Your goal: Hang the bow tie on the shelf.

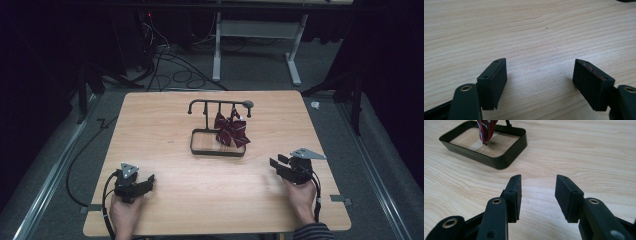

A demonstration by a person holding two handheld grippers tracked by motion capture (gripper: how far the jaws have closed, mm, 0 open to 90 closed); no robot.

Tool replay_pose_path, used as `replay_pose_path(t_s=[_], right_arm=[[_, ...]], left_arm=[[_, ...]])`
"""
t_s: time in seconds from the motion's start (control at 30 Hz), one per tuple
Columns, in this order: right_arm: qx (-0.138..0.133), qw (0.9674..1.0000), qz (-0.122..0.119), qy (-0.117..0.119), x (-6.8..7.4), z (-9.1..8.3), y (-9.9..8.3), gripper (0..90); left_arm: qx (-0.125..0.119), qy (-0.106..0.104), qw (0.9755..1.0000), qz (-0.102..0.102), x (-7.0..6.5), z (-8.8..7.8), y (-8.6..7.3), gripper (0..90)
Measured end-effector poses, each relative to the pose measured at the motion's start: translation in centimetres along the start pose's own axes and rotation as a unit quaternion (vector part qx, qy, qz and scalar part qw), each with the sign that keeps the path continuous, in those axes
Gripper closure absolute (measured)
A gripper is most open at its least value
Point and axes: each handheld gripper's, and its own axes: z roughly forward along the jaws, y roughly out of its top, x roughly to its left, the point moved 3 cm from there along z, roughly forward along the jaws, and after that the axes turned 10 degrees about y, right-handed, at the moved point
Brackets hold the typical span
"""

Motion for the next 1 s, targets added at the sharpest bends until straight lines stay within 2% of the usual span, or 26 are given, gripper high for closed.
replay_pose_path(t_s=[0.43,0.67,0.77,1.0], right_arm=[[0.034,0.9991,-0.013,-0.020,0.1,1.8,-1.2,59.3],[0.054,0.9975,-0.021,-0.041,0.2,2.6,-1.5,58.8],[0.066,0.9964,-0.024,-0.047,0.2,2.9,-1.7,55.3],[0.070,0.9952,-0.038,-0.057,0.4,3.1,-2.0,47.0]], left_arm=[[0.000,0.000,1.0000,0.000,0.0,0.0,0.0,28.2],[0.000,0.000,1.0000,0.000,0.0,0.0,0.0,28.1],[0.000,0.000,1.0000,0.000,0.0,0.0,0.0,28.1],[0.000,-0.002,1.0000,0.000,0.0,0.0,0.0,28.0]])
